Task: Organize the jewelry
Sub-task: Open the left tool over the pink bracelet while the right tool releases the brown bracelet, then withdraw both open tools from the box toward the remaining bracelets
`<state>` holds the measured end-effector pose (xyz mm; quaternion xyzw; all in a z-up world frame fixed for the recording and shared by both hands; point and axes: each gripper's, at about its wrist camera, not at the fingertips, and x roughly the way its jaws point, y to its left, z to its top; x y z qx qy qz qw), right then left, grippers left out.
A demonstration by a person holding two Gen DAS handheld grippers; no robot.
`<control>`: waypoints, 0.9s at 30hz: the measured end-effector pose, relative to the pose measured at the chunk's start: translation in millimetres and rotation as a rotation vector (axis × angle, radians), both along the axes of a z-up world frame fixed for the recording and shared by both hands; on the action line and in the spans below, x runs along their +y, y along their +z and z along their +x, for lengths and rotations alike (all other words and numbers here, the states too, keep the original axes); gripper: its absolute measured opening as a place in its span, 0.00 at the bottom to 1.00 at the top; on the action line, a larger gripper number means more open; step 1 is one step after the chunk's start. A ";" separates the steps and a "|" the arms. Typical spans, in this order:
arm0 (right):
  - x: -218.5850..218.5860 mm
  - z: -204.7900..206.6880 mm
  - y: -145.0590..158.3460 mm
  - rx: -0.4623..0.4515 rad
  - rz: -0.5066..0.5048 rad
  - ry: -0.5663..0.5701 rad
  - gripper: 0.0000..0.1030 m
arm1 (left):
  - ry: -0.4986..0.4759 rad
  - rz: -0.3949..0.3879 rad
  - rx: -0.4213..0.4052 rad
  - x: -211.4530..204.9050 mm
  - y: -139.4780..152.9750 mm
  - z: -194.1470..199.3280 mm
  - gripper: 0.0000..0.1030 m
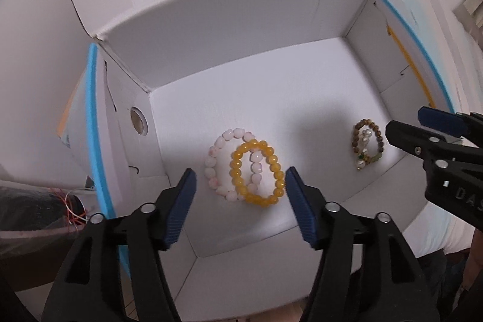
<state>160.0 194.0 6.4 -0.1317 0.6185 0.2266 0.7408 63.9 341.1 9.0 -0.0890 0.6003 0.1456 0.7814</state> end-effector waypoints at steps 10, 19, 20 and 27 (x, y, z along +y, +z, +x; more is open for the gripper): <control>-7.2 0.1 49.3 -0.082 0.061 -0.005 0.77 | -0.031 0.018 -0.093 -41.1 39.5 10.2 0.83; -59.4 -4.7 78.8 -0.152 0.099 -0.042 0.89 | -0.096 0.015 -0.160 -92.3 61.6 19.1 0.94; -66.3 -4.6 80.6 -0.158 0.102 -0.048 0.90 | -0.108 0.013 -0.167 -101.1 64.9 21.0 0.94; -127.5 1.9 90.6 -0.179 0.106 -0.116 0.92 | -0.172 0.015 -0.188 -154.3 70.5 36.8 0.94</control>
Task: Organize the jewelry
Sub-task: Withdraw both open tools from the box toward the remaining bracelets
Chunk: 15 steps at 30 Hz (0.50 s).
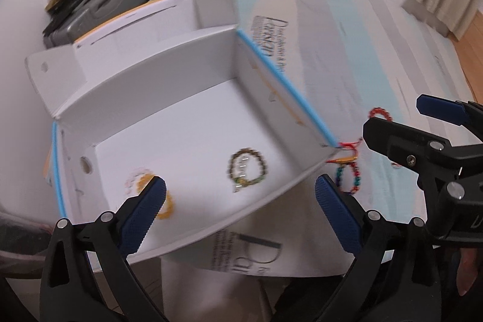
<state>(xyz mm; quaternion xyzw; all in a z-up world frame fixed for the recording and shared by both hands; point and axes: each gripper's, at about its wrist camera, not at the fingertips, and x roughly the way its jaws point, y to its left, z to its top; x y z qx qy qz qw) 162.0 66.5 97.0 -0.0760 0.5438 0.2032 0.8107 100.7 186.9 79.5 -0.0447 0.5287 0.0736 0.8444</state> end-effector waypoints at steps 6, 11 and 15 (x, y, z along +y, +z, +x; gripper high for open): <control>-53.2 5.2 1.2 -0.006 -0.003 -0.065 0.93 | -0.064 0.006 -0.009 -50.4 -0.1 13.1 0.94; -95.0 10.0 -1.7 -0.003 -0.007 -0.118 0.93 | -0.129 0.009 -0.005 -94.2 -7.9 24.4 0.94; -129.6 15.1 -9.2 0.007 -0.013 -0.164 0.93 | -0.172 0.009 0.003 -122.3 -16.5 32.1 0.94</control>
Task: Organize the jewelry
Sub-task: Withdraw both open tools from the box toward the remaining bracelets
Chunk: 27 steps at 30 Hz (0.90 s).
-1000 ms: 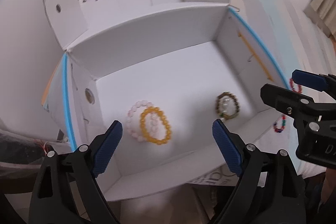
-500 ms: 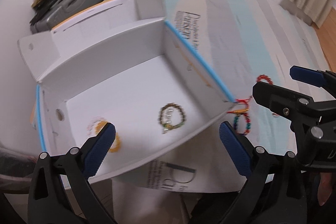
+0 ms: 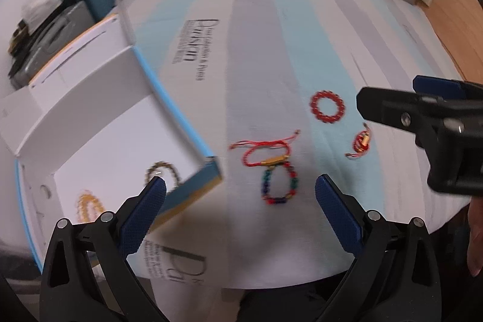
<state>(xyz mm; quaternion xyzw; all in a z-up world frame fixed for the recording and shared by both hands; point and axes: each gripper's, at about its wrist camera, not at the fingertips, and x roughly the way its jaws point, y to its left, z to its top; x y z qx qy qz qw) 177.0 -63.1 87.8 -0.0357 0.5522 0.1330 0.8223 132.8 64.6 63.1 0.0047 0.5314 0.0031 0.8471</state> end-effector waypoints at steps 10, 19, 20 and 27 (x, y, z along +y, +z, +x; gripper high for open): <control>-63.7 13.7 -33.0 0.044 -0.014 -0.086 0.93 | -0.118 -0.011 0.040 -58.7 -35.4 13.1 0.94; -99.4 25.8 -83.7 0.122 -0.040 -0.143 0.93 | -0.150 -0.003 0.108 -77.9 -78.3 25.1 0.94; -101.2 26.8 -89.9 0.132 -0.043 -0.146 0.93 | -0.150 -0.006 0.117 -79.1 -85.0 28.0 0.94; -105.4 34.2 -130.2 0.200 -0.057 -0.152 0.88 | -0.122 -0.031 0.194 -72.2 -131.5 42.2 0.87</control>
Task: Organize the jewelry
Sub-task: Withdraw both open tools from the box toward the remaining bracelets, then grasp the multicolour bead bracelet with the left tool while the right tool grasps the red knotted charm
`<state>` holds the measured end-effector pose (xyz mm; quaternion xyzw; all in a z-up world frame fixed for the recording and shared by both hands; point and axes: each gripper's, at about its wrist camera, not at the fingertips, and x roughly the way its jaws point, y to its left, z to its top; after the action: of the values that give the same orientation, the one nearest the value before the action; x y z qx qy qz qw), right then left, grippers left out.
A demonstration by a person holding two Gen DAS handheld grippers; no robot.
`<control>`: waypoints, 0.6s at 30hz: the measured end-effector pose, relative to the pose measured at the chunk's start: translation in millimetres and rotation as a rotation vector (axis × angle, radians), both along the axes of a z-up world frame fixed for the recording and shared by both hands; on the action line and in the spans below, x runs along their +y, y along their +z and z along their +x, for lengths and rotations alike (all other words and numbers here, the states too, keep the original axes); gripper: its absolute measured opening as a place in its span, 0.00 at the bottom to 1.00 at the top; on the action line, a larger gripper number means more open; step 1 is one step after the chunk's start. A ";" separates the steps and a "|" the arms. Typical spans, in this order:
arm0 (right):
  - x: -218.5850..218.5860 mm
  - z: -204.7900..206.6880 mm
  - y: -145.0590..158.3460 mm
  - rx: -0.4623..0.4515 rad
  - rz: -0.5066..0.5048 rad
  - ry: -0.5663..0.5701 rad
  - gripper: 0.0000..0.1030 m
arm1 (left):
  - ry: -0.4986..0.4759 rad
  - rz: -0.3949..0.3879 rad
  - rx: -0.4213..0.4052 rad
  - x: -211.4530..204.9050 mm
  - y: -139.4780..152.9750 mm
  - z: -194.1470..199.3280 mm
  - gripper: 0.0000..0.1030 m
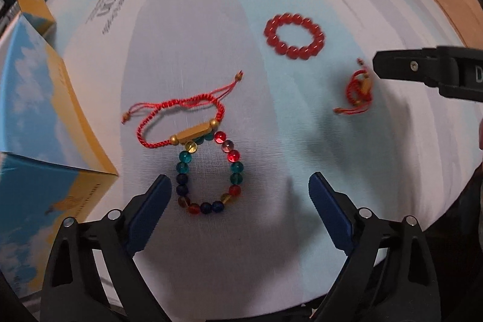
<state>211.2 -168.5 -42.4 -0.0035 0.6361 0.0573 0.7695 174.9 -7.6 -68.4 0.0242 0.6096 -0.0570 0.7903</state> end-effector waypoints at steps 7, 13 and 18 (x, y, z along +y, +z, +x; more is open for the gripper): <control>1.6 6.5 -28.4 0.050 0.000 -0.001 0.78 | 0.019 -0.003 0.025 7.2 -23.4 9.4 0.83; 3.6 9.4 -45.1 0.086 -0.001 -0.004 0.65 | 0.007 0.015 0.024 8.3 -31.1 11.8 0.74; 7.5 7.2 -53.6 0.105 -0.014 0.011 0.43 | 0.003 0.030 0.015 12.2 -30.6 9.8 0.53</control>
<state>218.5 -161.0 -96.0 -0.0093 0.6759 0.0571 0.7347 184.7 4.6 -99.1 0.0346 0.6162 -0.0469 0.7854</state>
